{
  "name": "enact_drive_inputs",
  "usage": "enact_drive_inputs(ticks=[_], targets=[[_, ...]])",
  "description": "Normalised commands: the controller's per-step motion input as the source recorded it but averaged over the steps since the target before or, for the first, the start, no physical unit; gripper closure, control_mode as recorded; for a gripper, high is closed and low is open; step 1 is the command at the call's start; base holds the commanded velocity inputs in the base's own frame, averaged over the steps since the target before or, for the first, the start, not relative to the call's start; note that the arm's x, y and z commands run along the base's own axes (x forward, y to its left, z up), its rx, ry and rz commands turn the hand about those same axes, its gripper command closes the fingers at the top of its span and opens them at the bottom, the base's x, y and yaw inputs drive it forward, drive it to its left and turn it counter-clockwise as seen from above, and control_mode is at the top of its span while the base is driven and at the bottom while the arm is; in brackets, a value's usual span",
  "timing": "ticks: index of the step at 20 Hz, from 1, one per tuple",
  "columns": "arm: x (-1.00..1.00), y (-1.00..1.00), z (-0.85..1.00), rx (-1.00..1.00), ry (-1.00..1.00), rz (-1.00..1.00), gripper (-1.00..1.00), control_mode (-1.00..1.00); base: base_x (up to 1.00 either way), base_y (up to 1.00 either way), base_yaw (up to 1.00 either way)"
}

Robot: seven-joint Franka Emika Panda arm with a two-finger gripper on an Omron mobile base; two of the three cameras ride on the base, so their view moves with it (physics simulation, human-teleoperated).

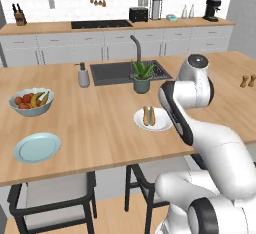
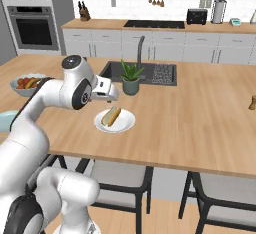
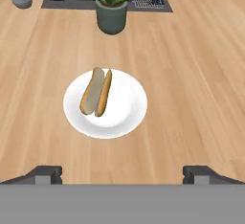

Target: Place one bun and one sausage from the bowl on each plate.

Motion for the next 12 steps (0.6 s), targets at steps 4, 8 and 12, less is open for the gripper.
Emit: enact_drive_inputs(ticks=[4,8,12], targets=[[-0.88,0.11,-0.13,0.03,0.05,0.0,-1.0,-1.0,0.0,0.0,0.0],[-0.68,0.0,0.01,0.15,0.06,0.0,-1.0,-1.0,0.0,0.0,0.0],[-0.45,0.0,0.11,0.08,0.11,0.0,-1.0,-1.0,0.0,0.0,0.0]])
